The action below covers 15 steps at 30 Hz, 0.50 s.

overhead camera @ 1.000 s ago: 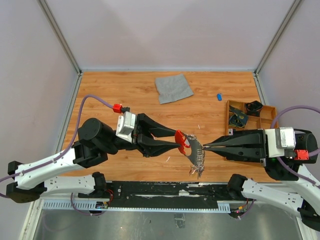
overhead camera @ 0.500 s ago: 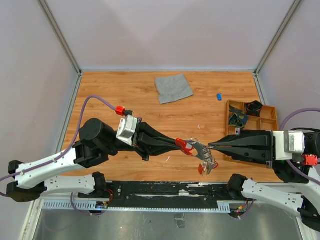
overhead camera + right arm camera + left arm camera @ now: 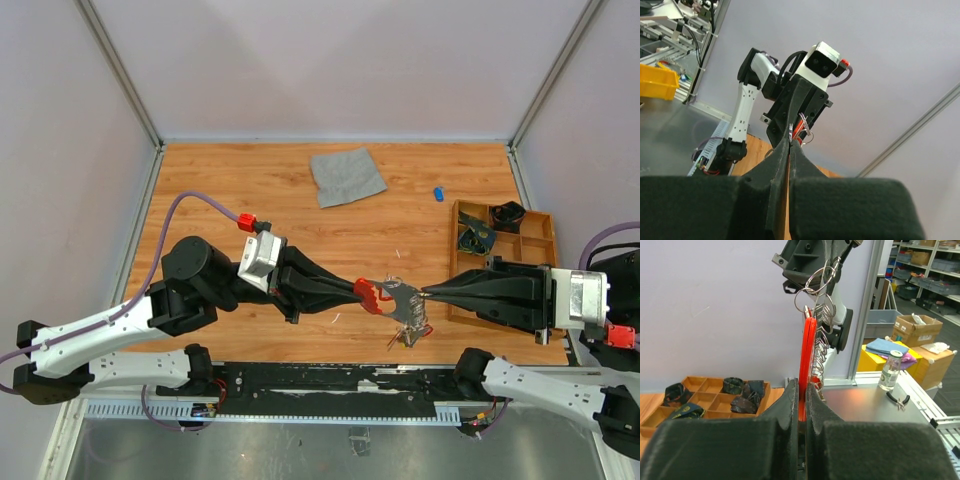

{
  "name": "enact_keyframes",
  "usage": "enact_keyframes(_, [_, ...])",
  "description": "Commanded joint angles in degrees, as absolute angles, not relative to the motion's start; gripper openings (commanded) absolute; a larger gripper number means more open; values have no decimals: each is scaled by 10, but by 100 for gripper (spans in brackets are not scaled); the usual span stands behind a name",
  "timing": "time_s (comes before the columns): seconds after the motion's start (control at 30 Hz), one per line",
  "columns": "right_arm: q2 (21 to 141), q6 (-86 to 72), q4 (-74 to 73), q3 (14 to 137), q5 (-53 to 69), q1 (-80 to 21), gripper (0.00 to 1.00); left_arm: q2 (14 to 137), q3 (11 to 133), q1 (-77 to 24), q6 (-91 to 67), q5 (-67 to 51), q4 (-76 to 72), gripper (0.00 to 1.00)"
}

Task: Put the keys on the keyring

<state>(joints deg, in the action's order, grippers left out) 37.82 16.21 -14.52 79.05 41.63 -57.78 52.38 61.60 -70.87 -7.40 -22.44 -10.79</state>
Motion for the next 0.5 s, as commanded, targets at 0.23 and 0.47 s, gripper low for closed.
enact_keyframes(0.23, [431, 267, -379, 901, 450, -575, 0, 523, 660, -708, -70, -214, -93, 1])
enact_keyframes(0.47, [461, 287, -471, 945, 478, -575, 0, 535, 699, -709, -54, -211, -26, 1])
